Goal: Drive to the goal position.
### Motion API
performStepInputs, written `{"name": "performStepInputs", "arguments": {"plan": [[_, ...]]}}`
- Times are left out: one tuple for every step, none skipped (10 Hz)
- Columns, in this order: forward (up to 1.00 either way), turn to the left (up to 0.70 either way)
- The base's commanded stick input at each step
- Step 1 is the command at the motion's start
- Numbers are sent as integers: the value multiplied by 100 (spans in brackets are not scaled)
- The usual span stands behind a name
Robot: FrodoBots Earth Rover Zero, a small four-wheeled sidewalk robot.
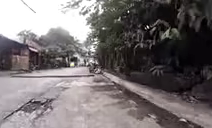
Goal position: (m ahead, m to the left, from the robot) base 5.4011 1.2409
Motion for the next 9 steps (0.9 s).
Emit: {"name": "performStepInputs", "arguments": {"plan": [[100,0],[100,0],[100,0],[100,0],[100,0],[100,0],[100,0],[100,0],[100,0]]}}
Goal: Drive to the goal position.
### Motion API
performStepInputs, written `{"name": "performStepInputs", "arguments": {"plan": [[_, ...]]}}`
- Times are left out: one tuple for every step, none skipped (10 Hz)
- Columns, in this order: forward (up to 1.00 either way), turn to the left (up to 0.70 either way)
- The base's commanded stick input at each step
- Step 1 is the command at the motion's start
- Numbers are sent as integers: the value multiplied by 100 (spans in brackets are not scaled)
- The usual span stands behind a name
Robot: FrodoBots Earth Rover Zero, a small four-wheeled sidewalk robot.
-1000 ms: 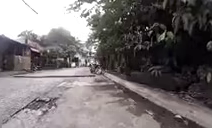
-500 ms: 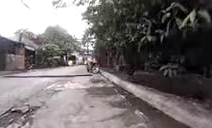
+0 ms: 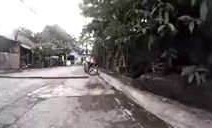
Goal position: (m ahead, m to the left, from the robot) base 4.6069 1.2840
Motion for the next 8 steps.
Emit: {"name": "performStepInputs", "arguments": {"plan": [[100,0],[100,0],[100,0],[100,0],[100,0],[100,0],[100,3],[100,23]]}}
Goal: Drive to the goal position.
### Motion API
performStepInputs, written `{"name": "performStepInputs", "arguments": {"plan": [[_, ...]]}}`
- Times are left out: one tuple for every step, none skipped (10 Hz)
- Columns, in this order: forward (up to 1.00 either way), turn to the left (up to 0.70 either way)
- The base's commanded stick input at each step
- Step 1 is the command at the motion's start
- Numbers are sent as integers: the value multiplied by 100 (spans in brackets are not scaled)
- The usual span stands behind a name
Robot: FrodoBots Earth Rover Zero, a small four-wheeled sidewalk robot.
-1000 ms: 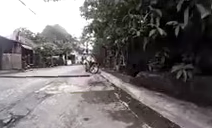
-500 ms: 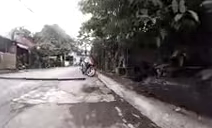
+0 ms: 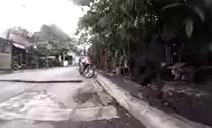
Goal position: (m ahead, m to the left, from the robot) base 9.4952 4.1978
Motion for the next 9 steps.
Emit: {"name": "performStepInputs", "arguments": {"plan": [[100,27],[100,27],[100,26],[100,5],[100,1],[100,18],[100,2],[100,0],[100,26]]}}
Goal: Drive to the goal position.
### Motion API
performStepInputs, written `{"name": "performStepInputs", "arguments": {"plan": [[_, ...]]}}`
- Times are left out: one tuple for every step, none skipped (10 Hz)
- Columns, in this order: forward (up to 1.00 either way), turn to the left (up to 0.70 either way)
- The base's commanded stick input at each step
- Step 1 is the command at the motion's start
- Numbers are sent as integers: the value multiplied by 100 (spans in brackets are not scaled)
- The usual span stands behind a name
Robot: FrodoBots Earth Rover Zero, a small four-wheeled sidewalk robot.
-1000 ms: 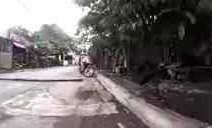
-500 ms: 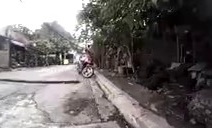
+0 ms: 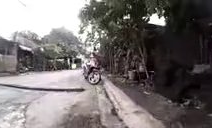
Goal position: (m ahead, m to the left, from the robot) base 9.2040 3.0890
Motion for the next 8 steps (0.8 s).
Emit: {"name": "performStepInputs", "arguments": {"plan": [[100,27],[100,21],[100,0],[100,0],[100,0],[100,0],[100,0],[100,18]]}}
